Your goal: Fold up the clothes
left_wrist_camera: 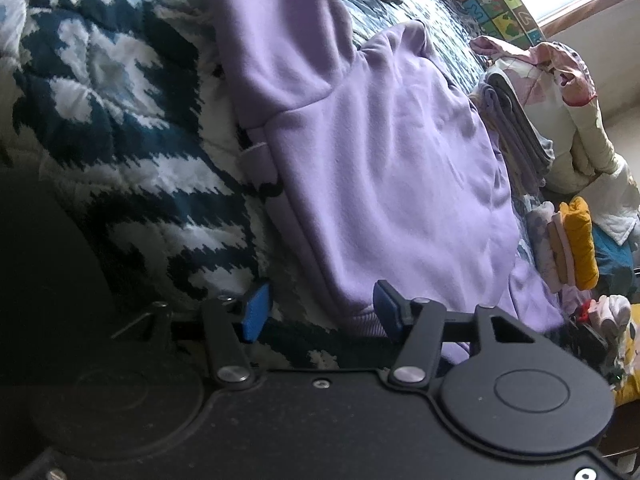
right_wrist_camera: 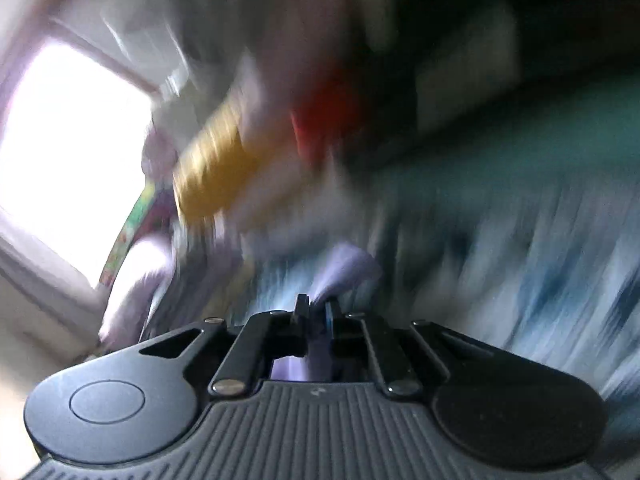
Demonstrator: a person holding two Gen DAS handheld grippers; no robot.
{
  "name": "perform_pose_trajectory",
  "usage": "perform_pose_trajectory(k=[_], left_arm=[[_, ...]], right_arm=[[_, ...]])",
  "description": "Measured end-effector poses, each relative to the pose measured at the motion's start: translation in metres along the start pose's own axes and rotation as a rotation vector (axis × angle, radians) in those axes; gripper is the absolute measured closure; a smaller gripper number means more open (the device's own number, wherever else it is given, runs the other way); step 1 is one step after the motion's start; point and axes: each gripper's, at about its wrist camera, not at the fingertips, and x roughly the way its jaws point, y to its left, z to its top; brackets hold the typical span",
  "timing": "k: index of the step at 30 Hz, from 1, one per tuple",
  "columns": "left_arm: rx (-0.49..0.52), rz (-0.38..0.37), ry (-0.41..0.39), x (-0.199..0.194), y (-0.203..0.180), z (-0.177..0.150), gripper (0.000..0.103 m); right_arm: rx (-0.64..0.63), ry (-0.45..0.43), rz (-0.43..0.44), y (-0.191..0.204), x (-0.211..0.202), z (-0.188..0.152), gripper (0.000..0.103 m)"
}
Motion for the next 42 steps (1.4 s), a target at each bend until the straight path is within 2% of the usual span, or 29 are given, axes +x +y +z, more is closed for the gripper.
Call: perform_pose_trajectory(k=[1, 4, 7, 8, 9, 11, 15, 21, 24, 26, 28, 33, 35, 38, 42], left_arm=[[0.005, -0.001, 0.001, 0.000, 0.000, -0.001, 0.046], [0.008, 0.001, 0.002, 0.001, -0.001, -0.001, 0.046], [0.004, 0.000, -0.001, 0.001, -0.001, -0.002, 0.046], [0.006, -0.001, -0.002, 0.001, -0.001, -0.003, 0.046], [0.007, -0.003, -0.005, 0.001, -0.001, -0.003, 0.045], [0.008, -0.011, -0.010, 0.000, 0.000, -0.005, 0.045], [-0.004, -0.021, -0.011, 0.000, 0.002, -0.005, 0.044], [-0.065, -0.001, 0.030, -0.010, 0.007, 0.002, 0.046], [-0.028, 0.026, -0.061, -0.037, 0.006, 0.017, 0.046], [-0.001, 0.026, -0.117, -0.056, 0.008, 0.034, 0.046], [0.004, 0.055, -0.177, -0.071, 0.014, 0.056, 0.046], [-0.022, 0.114, -0.276, -0.073, 0.045, 0.111, 0.046], [-0.066, 0.122, -0.321, -0.067, 0.062, 0.132, 0.046], [-0.177, 0.087, -0.363, -0.052, 0.087, 0.160, 0.046], [-0.278, 0.039, -0.406, -0.030, 0.109, 0.189, 0.046]], right_arm=[[-0.022, -0.042, -0.010, 0.000, -0.004, 0.007, 0.094], [0.044, -0.023, -0.058, -0.020, 0.010, 0.017, 0.094], [0.081, 0.002, -0.052, -0.026, 0.014, 0.019, 0.091], [0.064, 0.012, -0.061, -0.023, 0.014, 0.018, 0.086], [0.058, 0.029, -0.067, -0.021, 0.014, 0.016, 0.072], [0.062, 0.064, -0.064, -0.020, 0.013, 0.010, 0.055], [0.031, 0.141, -0.018, -0.009, 0.008, -0.007, 0.053], [-0.158, 0.196, 0.111, 0.036, 0.001, -0.037, 0.053], [-0.283, 0.241, 0.179, 0.063, -0.010, -0.056, 0.053], [-0.362, 0.272, 0.230, 0.081, -0.017, -0.073, 0.053], [-0.426, 0.321, 0.270, 0.100, -0.020, -0.093, 0.053], [-0.584, 0.462, 0.368, 0.143, -0.044, -0.150, 0.053], [-0.637, 0.515, 0.412, 0.158, -0.057, -0.175, 0.053], [-0.698, 0.589, 0.452, 0.169, -0.075, -0.207, 0.053], [-0.709, 0.672, 0.485, 0.173, -0.075, -0.234, 0.053]])
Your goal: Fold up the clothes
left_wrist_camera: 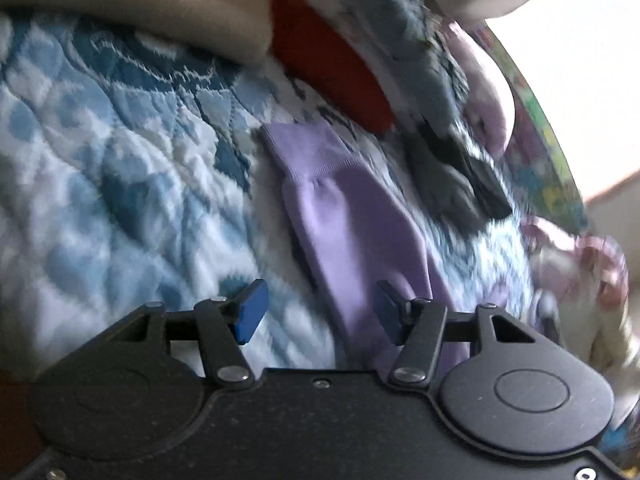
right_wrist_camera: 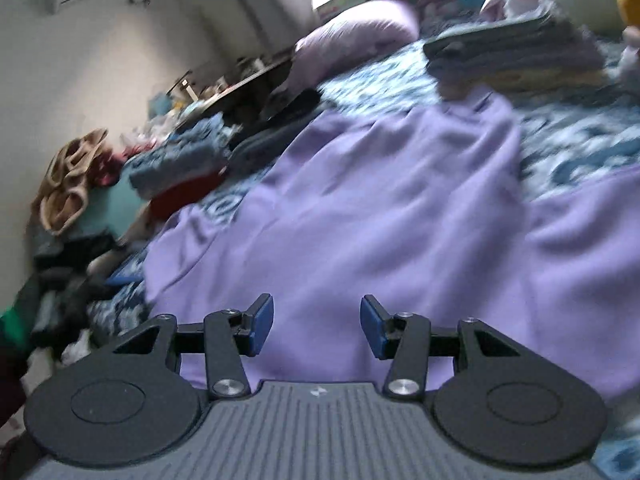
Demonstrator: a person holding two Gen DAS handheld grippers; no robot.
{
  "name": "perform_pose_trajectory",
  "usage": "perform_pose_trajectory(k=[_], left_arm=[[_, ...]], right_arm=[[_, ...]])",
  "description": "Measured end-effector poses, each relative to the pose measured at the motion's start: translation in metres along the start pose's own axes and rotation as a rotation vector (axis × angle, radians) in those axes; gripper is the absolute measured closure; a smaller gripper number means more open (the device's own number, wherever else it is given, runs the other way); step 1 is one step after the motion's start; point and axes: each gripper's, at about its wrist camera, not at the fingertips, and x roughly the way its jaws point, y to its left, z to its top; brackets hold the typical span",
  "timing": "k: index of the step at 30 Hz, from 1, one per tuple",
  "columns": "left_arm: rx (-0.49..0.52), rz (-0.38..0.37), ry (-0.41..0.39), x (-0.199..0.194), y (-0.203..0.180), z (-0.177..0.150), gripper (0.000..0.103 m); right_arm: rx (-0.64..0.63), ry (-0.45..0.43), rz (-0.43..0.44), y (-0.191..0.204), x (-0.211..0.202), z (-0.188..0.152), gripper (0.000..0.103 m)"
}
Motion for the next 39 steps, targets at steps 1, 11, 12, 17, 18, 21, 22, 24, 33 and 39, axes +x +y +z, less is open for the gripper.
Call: perform_pose_trajectory(k=[1, 11, 12, 17, 18, 21, 22, 24, 33, 39], left_arm=[[-0.004, -0.001, -0.016, 0.005, -0.001, 0.003, 0.046], [0.307, -0.029, -0.173, -0.028, -0.057, 0.066, 0.101], [0.325, -0.031, -0.174, -0.032, -0.058, 0.075, 0.101], [0.382, 0.212, -0.002, 0.013, -0.022, 0.083, 0.081], [0.321, 0.225, 0.008, 0.014, -0.008, 0.083, 0.078], [0.194, 0.117, -0.034, -0.002, 0.013, 0.074, 0.065], [0.191, 0.112, -0.067, -0.011, 0.011, 0.066, 0.065], [0.236, 0.047, -0.100, -0.025, -0.001, 0.048, 0.065], [0.652, -0.214, 0.120, -0.006, -0.094, -0.055, 0.068], [0.613, -0.065, 0.187, 0.013, -0.110, -0.065, 0.065]], right_arm=[[0.002, 0.011, 0.007, 0.001, 0.004, -0.002, 0.053], [0.157, -0.032, 0.035, -0.032, 0.016, 0.001, 0.053], [0.185, -0.038, 0.043, -0.036, 0.016, 0.001, 0.053], [0.238, -0.050, 0.056, -0.045, 0.015, -0.002, 0.054], [0.239, -0.051, 0.052, -0.045, 0.013, -0.003, 0.053], [0.244, -0.060, 0.037, -0.044, 0.004, -0.005, 0.053], [0.246, -0.065, 0.035, -0.044, 0.001, -0.006, 0.053], [0.235, -0.073, 0.023, -0.042, -0.007, -0.007, 0.052], [0.221, -0.119, 0.001, -0.043, -0.026, -0.014, 0.053], [0.282, -0.180, -0.028, -0.062, -0.028, 0.007, 0.053]])
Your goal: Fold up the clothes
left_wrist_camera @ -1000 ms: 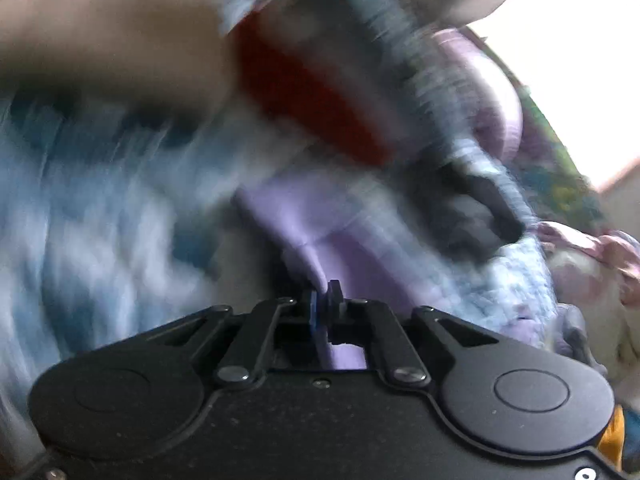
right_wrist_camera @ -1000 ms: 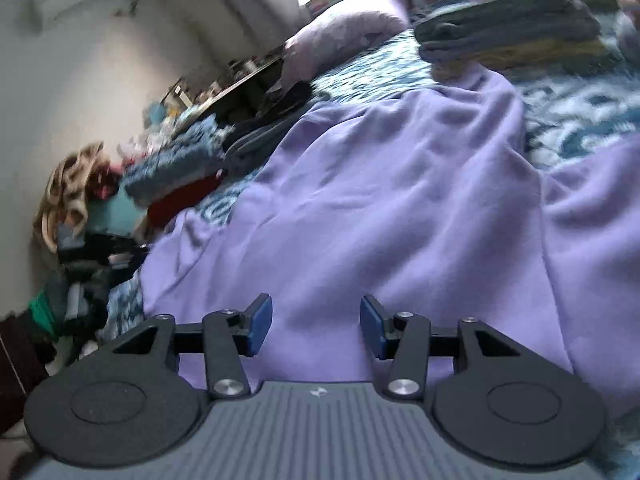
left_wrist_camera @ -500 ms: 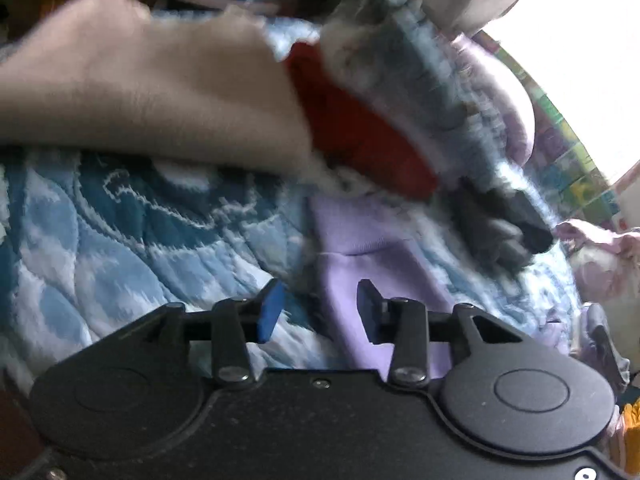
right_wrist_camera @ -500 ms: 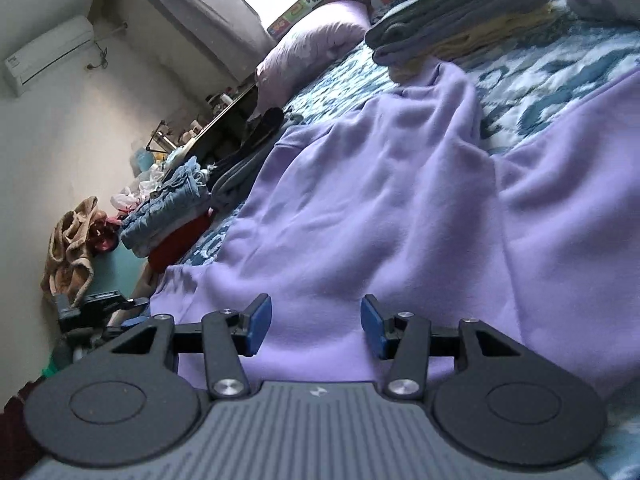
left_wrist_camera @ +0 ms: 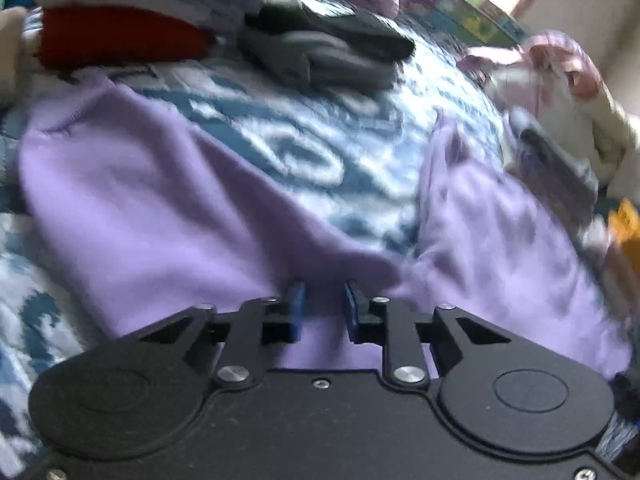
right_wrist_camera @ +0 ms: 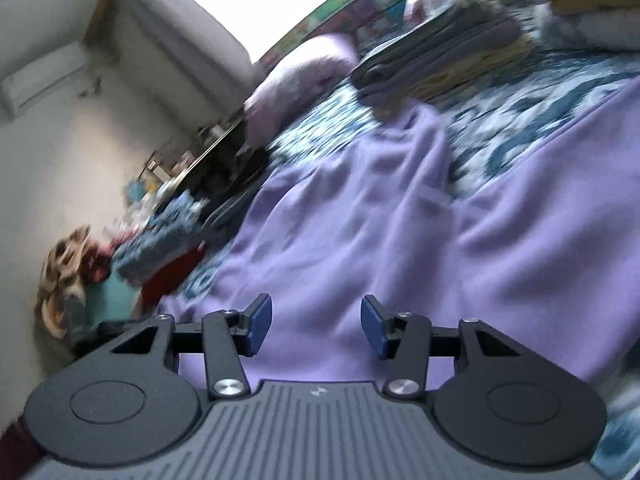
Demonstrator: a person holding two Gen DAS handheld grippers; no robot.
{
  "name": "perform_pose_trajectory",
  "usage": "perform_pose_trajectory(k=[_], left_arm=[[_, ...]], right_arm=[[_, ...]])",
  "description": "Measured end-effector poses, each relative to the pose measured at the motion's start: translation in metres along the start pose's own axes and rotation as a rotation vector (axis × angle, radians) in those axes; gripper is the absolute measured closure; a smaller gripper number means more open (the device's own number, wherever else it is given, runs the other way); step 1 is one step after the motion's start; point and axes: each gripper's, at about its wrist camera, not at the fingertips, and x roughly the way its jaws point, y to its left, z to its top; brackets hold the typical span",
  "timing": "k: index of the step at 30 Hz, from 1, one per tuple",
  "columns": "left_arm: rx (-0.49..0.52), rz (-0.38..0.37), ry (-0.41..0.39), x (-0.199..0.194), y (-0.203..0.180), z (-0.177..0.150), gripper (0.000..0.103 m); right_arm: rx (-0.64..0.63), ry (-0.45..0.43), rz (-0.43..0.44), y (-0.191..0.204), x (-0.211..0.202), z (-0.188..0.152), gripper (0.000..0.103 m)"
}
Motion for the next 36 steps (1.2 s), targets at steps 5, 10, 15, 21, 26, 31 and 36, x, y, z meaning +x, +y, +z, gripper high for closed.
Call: perform_pose_trajectory(k=[5, 10, 15, 21, 26, 31, 36], left_arm=[[0.115, -0.061, -0.051, -0.010, -0.043, 0.029, 0.060], [0.162, -0.071, -0.027, 0.044, -0.073, 0.073, 0.060], [0.181, -0.109, 0.020, 0.118, -0.093, 0.114, 0.060], [0.088, -0.149, 0.072, 0.175, -0.093, 0.136, 0.060], [-0.046, -0.252, 0.173, 0.203, -0.077, 0.138, 0.093], [-0.301, -0.441, 0.173, 0.202, -0.038, 0.146, 0.094], [-0.475, -0.373, 0.235, 0.228, -0.003, 0.129, 0.089]], right_arm=[[0.109, -0.058, -0.066, -0.031, 0.011, 0.051, 0.051], [0.135, -0.074, -0.106, -0.046, 0.042, 0.113, 0.051], [0.050, 0.031, -0.167, -0.051, 0.101, 0.175, 0.049], [-0.033, 0.158, -0.283, -0.063, 0.176, 0.211, 0.040], [-0.005, 0.239, -0.172, -0.075, 0.203, 0.207, 0.094], [0.020, 0.039, 0.018, -0.073, 0.156, 0.223, 0.094], [-0.045, 0.182, -0.180, -0.092, 0.204, 0.207, 0.093]])
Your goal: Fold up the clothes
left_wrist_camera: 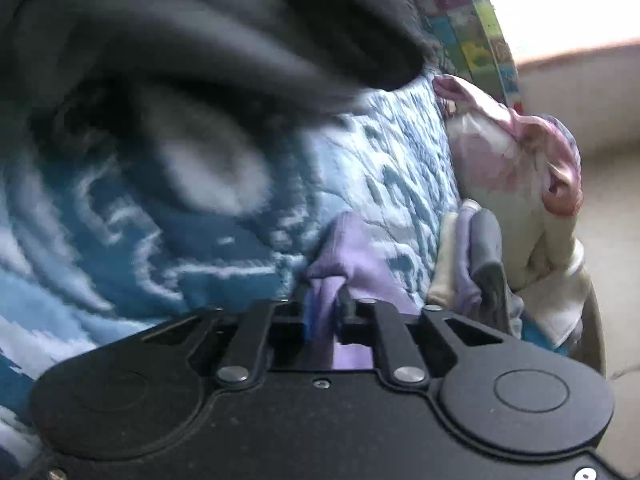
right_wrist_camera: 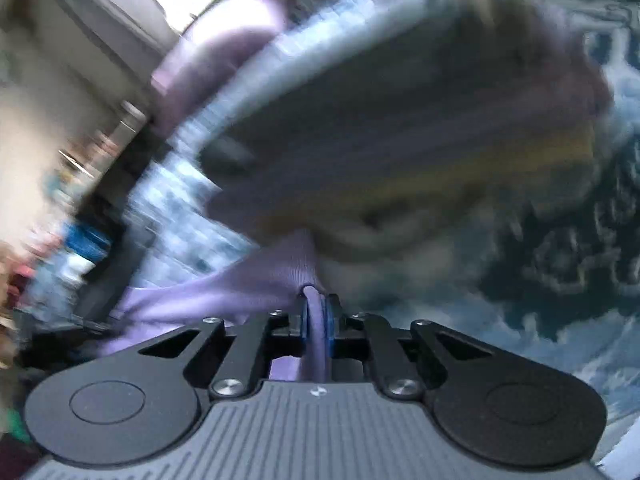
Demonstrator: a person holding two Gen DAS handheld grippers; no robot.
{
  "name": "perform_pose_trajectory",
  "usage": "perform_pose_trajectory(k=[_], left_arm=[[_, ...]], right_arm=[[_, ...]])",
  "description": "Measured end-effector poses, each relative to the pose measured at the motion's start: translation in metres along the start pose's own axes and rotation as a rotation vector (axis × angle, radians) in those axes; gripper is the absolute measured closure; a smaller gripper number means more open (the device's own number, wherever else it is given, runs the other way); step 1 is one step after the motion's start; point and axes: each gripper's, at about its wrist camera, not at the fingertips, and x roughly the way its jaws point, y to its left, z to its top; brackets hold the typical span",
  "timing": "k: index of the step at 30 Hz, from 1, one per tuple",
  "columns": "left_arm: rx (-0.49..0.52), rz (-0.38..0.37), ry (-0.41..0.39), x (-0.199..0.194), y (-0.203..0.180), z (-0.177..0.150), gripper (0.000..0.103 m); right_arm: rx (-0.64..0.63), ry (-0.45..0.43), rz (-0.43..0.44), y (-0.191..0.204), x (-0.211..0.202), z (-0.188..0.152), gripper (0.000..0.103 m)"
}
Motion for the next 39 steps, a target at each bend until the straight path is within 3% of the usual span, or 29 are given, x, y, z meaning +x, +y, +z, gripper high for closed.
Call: perform_pose_trajectory(k=[1, 3, 5, 8, 11, 13, 14, 15, 16, 17, 18, 19, 20, 22, 24, 26, 27, 30, 31, 33, 34, 39], left_arm=[[-0.010, -0.002, -0.002, -0.002, 0.000, -0.001, 0.089], [0.030, 0.014, -0.009, -0.006, -0.008, -0.003, 0.088], [0.070, 0.038, -0.047, -0.018, -0.018, -0.005, 0.081], [0.276, 0.078, -0.112, -0.032, -0.050, -0.021, 0.079], [0.486, 0.088, -0.148, -0.036, -0.081, -0.043, 0.079], [0.554, 0.081, -0.129, -0.022, -0.091, -0.051, 0.076], [0.567, 0.131, -0.129, -0.011, -0.091, -0.050, 0.075], [0.568, 0.235, -0.102, 0.007, -0.083, -0.046, 0.075], [0.567, 0.348, -0.068, 0.026, -0.075, -0.041, 0.081], [0.548, 0.341, -0.081, 0.029, -0.070, -0.038, 0.081], [0.509, 0.329, -0.073, 0.024, -0.071, -0.032, 0.082], [0.494, 0.314, -0.087, 0.015, -0.076, -0.030, 0.082], [0.523, 0.280, -0.120, 0.004, -0.085, -0.034, 0.080], [0.581, 0.221, -0.154, -0.010, -0.099, -0.042, 0.073], [0.614, 0.194, -0.136, -0.008, -0.105, -0.048, 0.048], [0.614, 0.277, -0.101, 0.015, -0.103, -0.050, 0.032], [0.595, 0.370, -0.037, 0.031, -0.096, -0.052, 0.035], [0.721, 0.457, -0.087, 0.026, -0.112, -0.082, 0.035], [0.757, 0.425, -0.110, 0.014, -0.119, -0.096, 0.035], [0.808, 0.352, -0.143, -0.012, -0.133, -0.131, 0.035], [0.817, 0.325, -0.146, -0.023, -0.136, -0.151, 0.035], [0.838, 0.188, -0.120, -0.063, -0.136, -0.255, 0.035]], right_arm=[[-0.010, 0.015, -0.024, 0.000, 0.006, -0.003, 0.093], [-0.007, -0.004, -0.034, 0.005, -0.002, -0.004, 0.078], [-0.003, -0.043, -0.053, 0.008, -0.013, -0.002, 0.072], [-0.052, -0.121, -0.047, 0.022, -0.046, -0.005, 0.072], [-0.140, -0.130, 0.034, 0.045, -0.061, -0.008, 0.072], [-0.185, -0.102, 0.050, 0.057, -0.053, -0.012, 0.073], [-0.173, -0.068, 0.039, 0.056, -0.042, -0.012, 0.073], [-0.161, -0.026, 0.020, 0.054, -0.028, -0.012, 0.073], [-0.149, 0.050, -0.036, 0.049, -0.006, -0.014, 0.075], [-0.145, 0.112, -0.091, 0.046, 0.013, -0.017, 0.091], [-0.180, 0.106, -0.134, 0.047, 0.019, -0.020, 0.096], [-0.200, 0.102, -0.142, 0.051, 0.017, -0.019, 0.096], [-0.200, 0.099, -0.140, 0.055, 0.010, -0.016, 0.089], [-0.204, 0.041, -0.082, 0.063, -0.013, -0.013, 0.085], [-0.204, 0.021, -0.037, 0.066, -0.033, -0.010, 0.085], [-0.233, 0.023, -0.018, 0.070, -0.050, -0.007, 0.084], [-0.244, 0.029, -0.028, 0.069, -0.060, -0.006, 0.083], [-0.238, 0.059, -0.021, 0.058, -0.090, 0.004, 0.078], [-0.223, 0.061, -0.024, 0.050, -0.107, 0.004, 0.076], [-0.171, 0.057, -0.032, 0.032, -0.140, -0.002, 0.057], [-0.137, 0.052, -0.037, 0.021, -0.156, -0.006, 0.053], [0.048, 0.012, -0.081, -0.034, -0.227, -0.063, 0.052]])
